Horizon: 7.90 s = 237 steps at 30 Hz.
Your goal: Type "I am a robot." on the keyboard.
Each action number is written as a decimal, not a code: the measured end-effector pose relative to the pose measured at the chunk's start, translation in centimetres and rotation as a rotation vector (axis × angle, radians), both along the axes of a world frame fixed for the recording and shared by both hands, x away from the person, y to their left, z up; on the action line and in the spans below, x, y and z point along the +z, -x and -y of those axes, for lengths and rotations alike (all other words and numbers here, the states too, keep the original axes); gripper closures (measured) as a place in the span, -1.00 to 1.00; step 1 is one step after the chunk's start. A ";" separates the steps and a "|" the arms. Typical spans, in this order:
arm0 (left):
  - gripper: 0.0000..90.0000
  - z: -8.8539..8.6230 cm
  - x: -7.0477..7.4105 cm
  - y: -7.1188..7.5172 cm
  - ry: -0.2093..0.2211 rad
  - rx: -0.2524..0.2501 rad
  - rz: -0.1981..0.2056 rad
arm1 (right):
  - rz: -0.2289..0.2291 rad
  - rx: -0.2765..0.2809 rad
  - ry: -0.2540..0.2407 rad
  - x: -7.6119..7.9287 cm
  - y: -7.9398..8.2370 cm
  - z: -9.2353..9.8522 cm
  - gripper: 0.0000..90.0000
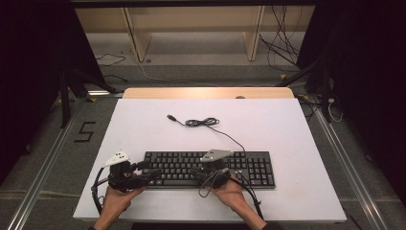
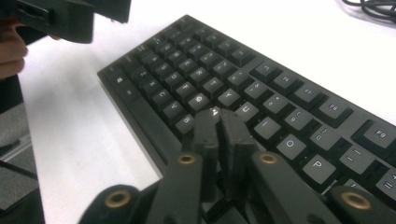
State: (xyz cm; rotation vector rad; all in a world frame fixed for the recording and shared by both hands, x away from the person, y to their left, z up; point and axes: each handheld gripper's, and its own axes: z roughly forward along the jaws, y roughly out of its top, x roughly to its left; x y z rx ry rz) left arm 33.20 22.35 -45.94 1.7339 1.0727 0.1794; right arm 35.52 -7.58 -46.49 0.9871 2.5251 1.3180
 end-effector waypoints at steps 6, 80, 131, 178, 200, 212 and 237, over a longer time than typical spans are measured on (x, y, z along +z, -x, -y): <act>-0.35 0.0 0.0 0.1 0.007 0.001 0.004 | -0.008 0.000 0.023 -0.4 -0.2 -0.4 1.00; -0.44 -0.3 0.2 0.6 0.018 0.001 0.056 | 0.016 0.008 -0.097 1.0 1.1 1.4 0.08; -0.41 -0.5 -0.3 0.0 -0.001 0.026 0.040 | -0.028 0.027 -0.026 -0.7 1.2 -0.2 0.65; 0.97 -0.1 -2.2 -2.1 -0.184 0.048 -0.065 | 0.010 -0.056 -0.086 1.0 0.7 2.2 -0.31; 0.98 0.6 -2.8 -2.5 -0.211 0.031 -0.108 | 0.016 -0.049 -0.092 1.3 1.1 2.3 -0.33; 0.86 0.6 -1.9 -2.0 -0.175 0.028 -0.071 | 0.022 -0.047 -0.099 1.3 1.2 2.3 -0.33; -0.28 -0.3 -0.4 -0.2 -0.010 0.026 -0.005 | 0.022 -0.006 -0.097 0.9 1.5 1.3 -0.32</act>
